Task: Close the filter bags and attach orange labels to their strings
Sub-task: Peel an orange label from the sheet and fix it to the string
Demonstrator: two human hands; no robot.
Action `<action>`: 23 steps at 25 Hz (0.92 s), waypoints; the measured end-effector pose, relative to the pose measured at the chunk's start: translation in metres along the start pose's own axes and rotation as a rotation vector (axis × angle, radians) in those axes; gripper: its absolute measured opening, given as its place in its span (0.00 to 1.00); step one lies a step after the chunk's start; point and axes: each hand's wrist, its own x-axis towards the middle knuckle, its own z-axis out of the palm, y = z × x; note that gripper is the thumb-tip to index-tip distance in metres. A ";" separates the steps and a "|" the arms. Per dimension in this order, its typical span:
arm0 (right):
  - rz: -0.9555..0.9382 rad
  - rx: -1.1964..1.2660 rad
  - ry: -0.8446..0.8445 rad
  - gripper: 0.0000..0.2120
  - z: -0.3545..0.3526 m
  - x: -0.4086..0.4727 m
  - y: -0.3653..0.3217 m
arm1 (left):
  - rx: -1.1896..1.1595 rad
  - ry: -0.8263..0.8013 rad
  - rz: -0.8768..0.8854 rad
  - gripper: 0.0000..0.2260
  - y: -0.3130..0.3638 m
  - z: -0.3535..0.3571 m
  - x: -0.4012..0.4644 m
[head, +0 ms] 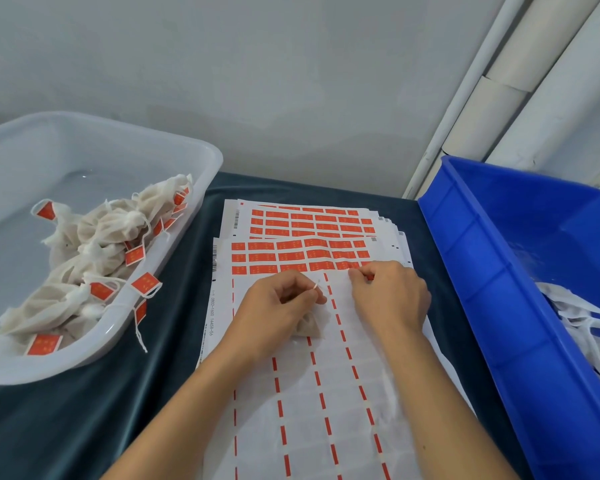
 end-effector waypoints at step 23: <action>-0.108 -0.042 -0.054 0.14 -0.011 0.001 0.003 | 0.016 -0.005 -0.007 0.08 0.002 -0.001 0.000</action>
